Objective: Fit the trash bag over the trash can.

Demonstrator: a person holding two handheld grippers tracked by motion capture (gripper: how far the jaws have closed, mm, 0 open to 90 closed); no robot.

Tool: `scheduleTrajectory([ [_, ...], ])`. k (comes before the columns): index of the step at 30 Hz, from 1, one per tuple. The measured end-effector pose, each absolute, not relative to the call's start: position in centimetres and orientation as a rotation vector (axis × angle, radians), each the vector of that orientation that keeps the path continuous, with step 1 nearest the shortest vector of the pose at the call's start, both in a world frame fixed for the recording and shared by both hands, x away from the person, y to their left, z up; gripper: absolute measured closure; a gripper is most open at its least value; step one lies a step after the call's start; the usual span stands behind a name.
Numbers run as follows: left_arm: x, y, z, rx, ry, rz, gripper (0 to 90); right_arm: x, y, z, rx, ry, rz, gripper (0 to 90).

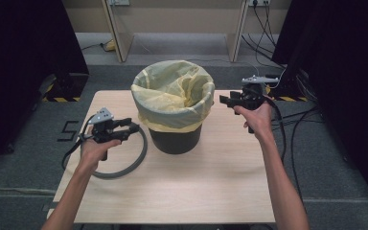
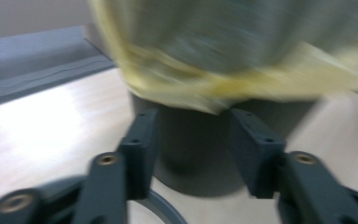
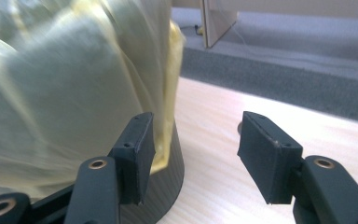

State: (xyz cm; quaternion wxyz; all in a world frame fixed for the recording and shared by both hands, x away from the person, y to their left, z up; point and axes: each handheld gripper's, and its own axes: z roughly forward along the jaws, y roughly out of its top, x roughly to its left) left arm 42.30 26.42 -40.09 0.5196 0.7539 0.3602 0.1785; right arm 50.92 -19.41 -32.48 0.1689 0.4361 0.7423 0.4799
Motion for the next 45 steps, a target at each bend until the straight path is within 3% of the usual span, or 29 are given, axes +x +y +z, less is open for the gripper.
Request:
scheduleTrajectory([
  [10, 37.3, 22.8, -43.8, 1.92, 0.788, 0.364, 33.6, 50.4, -17.0, -27.0, 1.115, 2.096, 1.389, 42.3],
  [19, 35.9, 19.3, -50.0, 2.025, 0.796, 0.27, 25.2, 51.7, -11.3, -24.0, 1.039, 2.16, 1.364, 38.3],
  [30, 35.6, 19.5, -52.1, 2.111, 0.823, 0.273, 23.9, 55.0, -4.3, -24.2, 1.063, 2.253, 1.285, 36.6],
  [45, 35.0, 19.1, -52.2, 2.173, 0.797, 0.341, 21.5, 58.2, -1.2, -26.4, 1.207, 2.299, 1.156, 36.6],
])
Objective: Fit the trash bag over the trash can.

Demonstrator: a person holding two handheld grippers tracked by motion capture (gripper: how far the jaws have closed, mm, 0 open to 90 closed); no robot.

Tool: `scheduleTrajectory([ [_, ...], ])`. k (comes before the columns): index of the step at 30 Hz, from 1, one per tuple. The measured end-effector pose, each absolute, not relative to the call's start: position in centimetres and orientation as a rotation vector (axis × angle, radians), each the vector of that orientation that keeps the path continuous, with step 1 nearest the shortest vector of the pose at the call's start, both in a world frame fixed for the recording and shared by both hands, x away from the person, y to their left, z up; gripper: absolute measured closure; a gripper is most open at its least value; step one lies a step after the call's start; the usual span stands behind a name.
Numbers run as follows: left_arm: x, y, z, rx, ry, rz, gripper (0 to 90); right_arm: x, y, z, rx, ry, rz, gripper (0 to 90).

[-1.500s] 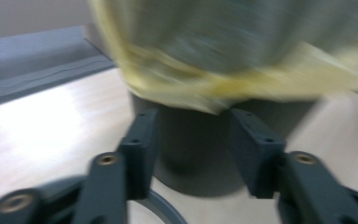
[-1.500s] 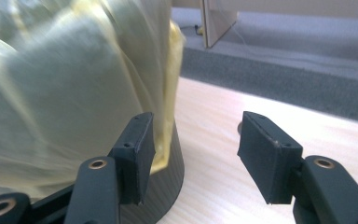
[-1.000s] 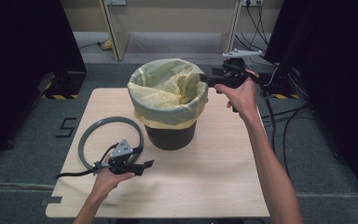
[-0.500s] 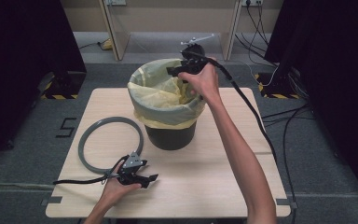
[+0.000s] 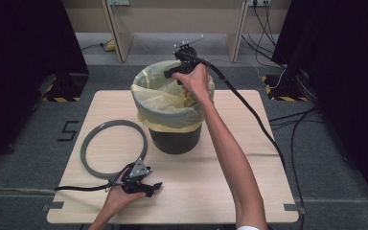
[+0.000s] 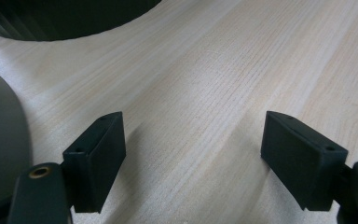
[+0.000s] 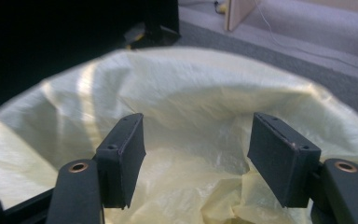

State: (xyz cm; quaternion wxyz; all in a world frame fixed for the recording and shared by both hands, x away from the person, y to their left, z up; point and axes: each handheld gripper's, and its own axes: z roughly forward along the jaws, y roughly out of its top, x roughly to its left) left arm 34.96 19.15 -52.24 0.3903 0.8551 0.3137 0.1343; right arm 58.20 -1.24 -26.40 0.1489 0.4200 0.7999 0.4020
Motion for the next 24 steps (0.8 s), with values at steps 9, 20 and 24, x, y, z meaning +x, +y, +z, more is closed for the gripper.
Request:
scheduleTrajectory([
  [9, 35.0, 19.2, -52.2, 2.173, 0.797, 0.341, 21.5, 60.0, -1.9, -29.5, 1.338, 2.291, 1.035, 38.4],
  [20, 35.0, 19.2, -52.2, 2.173, 0.797, 0.341, 21.5, 58.9, -1.5, -28.7, 1.261, 2.29, 1.153, 38.1],
  [24, 35.0, 19.2, -52.2, 2.173, 0.797, 0.341, 21.5, 57.4, -0.6, -27.3, 1.174, 2.288, 1.257, 38.2],
])
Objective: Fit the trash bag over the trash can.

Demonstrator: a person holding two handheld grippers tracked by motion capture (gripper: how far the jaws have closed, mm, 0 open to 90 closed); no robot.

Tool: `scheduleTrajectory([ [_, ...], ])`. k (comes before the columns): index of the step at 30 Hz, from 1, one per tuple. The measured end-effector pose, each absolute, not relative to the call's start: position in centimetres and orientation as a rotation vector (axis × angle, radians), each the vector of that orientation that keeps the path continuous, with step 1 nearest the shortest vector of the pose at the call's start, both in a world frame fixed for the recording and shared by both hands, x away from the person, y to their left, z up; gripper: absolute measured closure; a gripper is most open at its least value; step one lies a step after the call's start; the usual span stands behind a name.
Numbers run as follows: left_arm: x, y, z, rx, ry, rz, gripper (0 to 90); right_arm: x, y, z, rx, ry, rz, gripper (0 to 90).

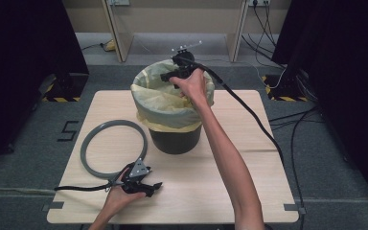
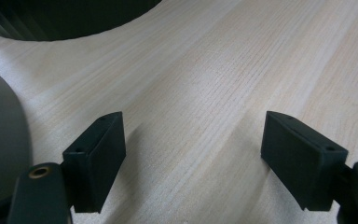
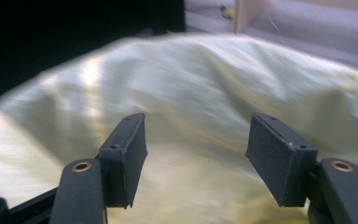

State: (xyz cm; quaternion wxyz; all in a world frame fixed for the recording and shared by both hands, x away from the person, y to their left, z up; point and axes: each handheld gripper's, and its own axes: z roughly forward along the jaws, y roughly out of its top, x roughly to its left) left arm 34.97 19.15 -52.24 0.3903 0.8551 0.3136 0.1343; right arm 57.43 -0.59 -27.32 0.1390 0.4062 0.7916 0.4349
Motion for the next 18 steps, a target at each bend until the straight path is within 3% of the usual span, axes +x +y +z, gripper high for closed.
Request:
scheduleTrajectory([
  [10, 35.0, 19.2, -52.2, 2.174, 0.796, 0.341, 21.5, 53.3, 1.8, -24.4, 0.993, 2.336, 1.346, 37.2],
  [18, 35.0, 19.2, -52.2, 2.174, 0.796, 0.341, 21.4, 53.5, 3.2, -26.0, 0.968, 2.402, 1.257, 36.5],
])
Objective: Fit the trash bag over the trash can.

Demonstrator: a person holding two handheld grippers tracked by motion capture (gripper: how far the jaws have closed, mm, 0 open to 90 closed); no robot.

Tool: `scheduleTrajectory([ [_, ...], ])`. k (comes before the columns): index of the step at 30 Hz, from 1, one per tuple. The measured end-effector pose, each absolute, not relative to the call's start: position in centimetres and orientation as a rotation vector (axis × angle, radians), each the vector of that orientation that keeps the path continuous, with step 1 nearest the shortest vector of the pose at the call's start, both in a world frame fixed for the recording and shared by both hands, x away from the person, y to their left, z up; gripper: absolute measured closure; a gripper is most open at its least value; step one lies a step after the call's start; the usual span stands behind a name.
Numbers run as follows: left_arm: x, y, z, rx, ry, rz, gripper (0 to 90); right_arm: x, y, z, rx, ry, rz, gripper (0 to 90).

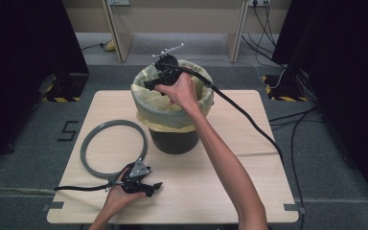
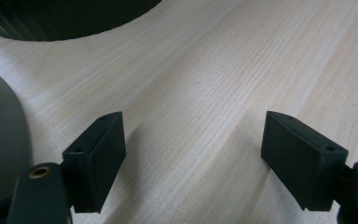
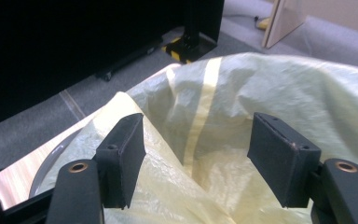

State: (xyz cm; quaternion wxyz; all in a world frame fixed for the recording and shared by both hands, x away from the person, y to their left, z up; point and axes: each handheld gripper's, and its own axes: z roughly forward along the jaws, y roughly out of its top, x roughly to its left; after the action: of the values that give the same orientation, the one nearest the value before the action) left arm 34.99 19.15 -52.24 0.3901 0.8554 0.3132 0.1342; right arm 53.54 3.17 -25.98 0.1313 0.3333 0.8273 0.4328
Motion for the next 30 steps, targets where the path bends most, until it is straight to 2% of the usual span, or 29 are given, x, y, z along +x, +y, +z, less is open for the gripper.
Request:
scheduleTrajectory([
  [15, 35.1, 19.2, -52.2, 2.173, 0.795, 0.337, 21.4, 55.1, 5.7, -29.4, 0.971, 2.521, 1.122, 36.8],
  [24, 35.1, 19.2, -52.2, 2.174, 0.794, 0.338, 21.4, 54.5, 3.6, -26.8, 0.985, 2.421, 1.238, 36.8],
  [30, 35.1, 19.1, -52.2, 2.174, 0.794, 0.338, 21.3, 53.8, 0.7, -24.7, 0.999, 2.336, 1.285, 36.5],
])
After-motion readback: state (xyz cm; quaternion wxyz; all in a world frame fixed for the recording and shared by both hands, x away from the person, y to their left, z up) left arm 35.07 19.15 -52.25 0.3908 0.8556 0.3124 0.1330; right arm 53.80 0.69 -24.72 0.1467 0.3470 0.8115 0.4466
